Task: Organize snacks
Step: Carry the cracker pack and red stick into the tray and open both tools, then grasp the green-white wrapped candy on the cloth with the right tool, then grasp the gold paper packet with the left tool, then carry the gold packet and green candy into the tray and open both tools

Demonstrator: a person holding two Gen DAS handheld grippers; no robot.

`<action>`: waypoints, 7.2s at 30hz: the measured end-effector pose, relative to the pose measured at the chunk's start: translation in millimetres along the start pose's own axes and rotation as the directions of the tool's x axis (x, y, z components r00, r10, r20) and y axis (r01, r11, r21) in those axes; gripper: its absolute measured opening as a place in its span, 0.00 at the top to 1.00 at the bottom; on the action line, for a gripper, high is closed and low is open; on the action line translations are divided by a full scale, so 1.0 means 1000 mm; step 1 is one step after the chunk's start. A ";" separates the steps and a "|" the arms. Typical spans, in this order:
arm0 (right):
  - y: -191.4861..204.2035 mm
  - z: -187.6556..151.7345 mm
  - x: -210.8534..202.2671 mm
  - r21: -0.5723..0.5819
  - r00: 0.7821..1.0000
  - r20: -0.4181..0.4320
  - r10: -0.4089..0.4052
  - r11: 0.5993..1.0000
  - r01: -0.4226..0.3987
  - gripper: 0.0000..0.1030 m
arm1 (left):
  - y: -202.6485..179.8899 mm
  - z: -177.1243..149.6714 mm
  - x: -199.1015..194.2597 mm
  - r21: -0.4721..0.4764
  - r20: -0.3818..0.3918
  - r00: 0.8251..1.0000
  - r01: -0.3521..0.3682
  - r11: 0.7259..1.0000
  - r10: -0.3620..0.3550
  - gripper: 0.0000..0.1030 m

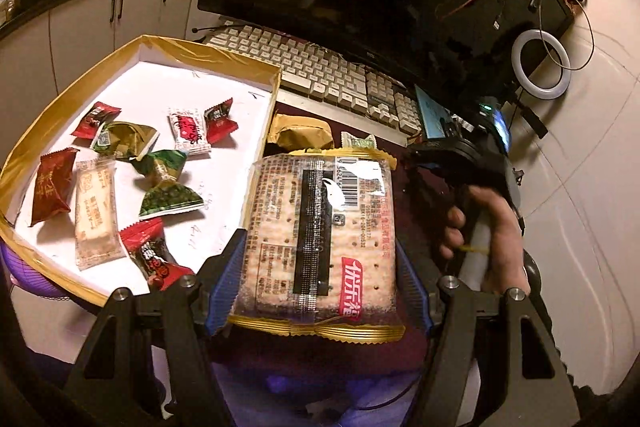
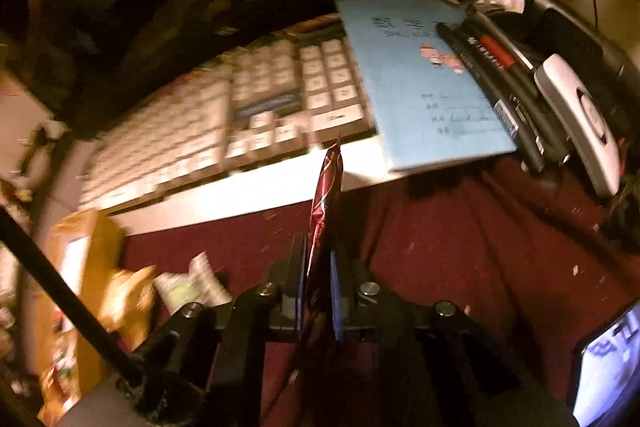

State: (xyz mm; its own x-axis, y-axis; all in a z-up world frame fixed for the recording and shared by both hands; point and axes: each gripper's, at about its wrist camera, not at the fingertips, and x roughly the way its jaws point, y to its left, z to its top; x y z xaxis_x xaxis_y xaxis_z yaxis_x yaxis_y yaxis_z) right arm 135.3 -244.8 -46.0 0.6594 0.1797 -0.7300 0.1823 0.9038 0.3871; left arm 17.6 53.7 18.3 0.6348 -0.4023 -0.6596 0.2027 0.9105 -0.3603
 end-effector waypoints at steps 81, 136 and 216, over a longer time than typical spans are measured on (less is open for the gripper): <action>0.082 -0.052 -0.051 -0.199 0.826 -0.150 0.543 0.802 -0.563 0.42 | 0.033 0.057 0.015 -0.144 0.071 0.969 -0.223 0.964 0.235 0.13; -0.007 -0.050 -0.041 -0.073 0.938 -0.068 0.339 0.936 -0.343 0.85 | -0.017 0.088 0.088 -0.114 -0.142 0.987 -0.095 0.989 0.079 0.13; 0.104 -0.038 -0.053 -0.256 0.853 -0.137 0.504 0.814 -0.522 0.85 | 0.053 0.092 0.001 -0.140 0.046 0.990 -0.127 0.982 0.135 0.47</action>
State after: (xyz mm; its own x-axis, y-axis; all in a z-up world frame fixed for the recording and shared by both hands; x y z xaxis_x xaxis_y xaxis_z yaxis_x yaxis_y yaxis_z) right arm 91.2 -145.6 11.2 0.5543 0.6622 -0.5043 -0.3824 0.7407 0.5523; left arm 97.7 110.7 59.3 0.6903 -0.2712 -0.6708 0.0140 0.9319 -0.3623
